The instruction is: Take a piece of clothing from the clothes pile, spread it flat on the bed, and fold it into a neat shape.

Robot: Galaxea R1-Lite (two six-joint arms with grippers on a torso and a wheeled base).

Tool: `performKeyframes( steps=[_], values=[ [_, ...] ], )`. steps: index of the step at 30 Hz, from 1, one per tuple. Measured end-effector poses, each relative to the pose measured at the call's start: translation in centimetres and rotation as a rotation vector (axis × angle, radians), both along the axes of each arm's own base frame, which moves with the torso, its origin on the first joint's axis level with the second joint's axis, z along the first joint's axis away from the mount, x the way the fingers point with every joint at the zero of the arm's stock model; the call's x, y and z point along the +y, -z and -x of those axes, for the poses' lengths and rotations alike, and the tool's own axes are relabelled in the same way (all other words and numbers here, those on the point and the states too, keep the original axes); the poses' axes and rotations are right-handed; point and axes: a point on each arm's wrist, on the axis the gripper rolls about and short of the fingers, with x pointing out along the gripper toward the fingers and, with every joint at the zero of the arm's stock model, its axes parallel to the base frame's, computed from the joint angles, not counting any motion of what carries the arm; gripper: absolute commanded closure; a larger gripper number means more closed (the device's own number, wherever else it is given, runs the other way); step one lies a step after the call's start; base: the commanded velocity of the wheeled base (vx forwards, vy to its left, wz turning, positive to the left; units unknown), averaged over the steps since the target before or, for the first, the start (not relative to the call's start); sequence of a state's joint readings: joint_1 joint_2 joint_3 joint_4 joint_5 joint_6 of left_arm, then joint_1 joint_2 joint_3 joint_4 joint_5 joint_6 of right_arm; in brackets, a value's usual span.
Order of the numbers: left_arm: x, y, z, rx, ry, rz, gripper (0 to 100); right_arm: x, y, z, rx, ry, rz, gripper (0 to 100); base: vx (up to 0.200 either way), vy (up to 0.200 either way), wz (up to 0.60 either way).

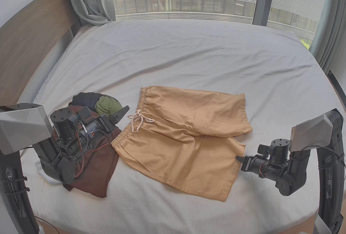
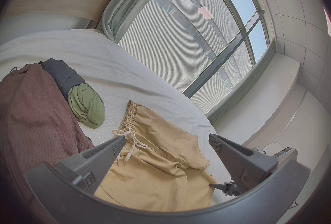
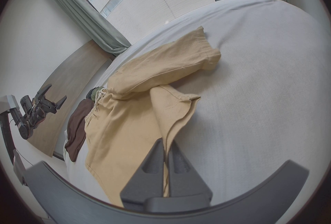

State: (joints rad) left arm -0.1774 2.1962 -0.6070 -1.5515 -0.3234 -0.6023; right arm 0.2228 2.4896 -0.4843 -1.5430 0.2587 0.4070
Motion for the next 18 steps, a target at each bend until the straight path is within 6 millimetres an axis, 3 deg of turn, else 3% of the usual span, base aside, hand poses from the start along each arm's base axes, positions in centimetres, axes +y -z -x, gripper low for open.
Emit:
performKeyframes(
  steps=[18],
  values=[
    [-0.1,0.6,0.0,0.017,0.002,-0.005,0,-3.6,-0.6,-1.9,-0.02,0.099,0.02,100,0.0,0.0,0.0]
  ],
)
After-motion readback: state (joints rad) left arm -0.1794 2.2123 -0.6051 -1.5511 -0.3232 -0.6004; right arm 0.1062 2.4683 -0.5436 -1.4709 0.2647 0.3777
